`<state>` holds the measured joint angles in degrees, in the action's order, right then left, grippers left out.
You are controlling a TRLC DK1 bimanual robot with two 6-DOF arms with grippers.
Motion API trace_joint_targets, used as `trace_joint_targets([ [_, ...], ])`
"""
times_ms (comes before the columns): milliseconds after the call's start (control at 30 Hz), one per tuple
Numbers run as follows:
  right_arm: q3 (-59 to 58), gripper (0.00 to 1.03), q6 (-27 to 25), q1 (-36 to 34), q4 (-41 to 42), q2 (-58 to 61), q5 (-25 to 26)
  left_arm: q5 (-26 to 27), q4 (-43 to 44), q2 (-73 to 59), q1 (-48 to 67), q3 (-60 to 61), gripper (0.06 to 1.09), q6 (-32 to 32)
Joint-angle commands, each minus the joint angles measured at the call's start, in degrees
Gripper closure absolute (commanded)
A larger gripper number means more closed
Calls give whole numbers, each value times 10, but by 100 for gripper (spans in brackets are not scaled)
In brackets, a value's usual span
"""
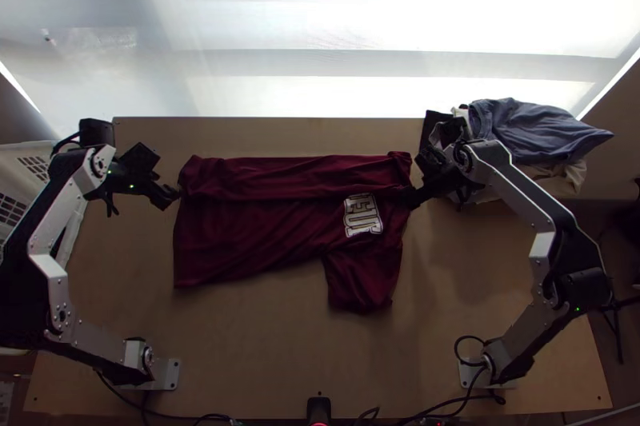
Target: Fold the t-shirt
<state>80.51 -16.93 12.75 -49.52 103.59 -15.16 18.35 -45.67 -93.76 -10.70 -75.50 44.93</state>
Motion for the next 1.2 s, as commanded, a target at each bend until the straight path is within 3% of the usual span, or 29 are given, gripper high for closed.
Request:
trace_joint_targets([
  [0, -87, 4, -26, 49, -34, -122, 30, -20, -26, 177, 32, 126, 10, 110],
  [67, -121, 5, -33, 82, -31, -154, 55, -61, 2, 225, 62, 183, 10, 133],
  [133, -152, 5, -43, 108, -18, -172, 82, -67, 8, 255, 84, 220, 11, 147],
  [233, -204, 5, -73, 150, 19, -205, 153, -127, 38, 313, 160, 287, 11, 162],
  [400, -280, 5, -108, 210, 70, -264, 212, -157, 18, 409, 248, 353, 11, 170],
  [733, -332, 6, -117, 247, 140, -282, 232, -211, 16, 462, 329, 428, 11, 149],
  [1167, -345, 7, -118, 276, 185, -244, 232, -234, 115, 421, 328, 468, 11, 139],
])
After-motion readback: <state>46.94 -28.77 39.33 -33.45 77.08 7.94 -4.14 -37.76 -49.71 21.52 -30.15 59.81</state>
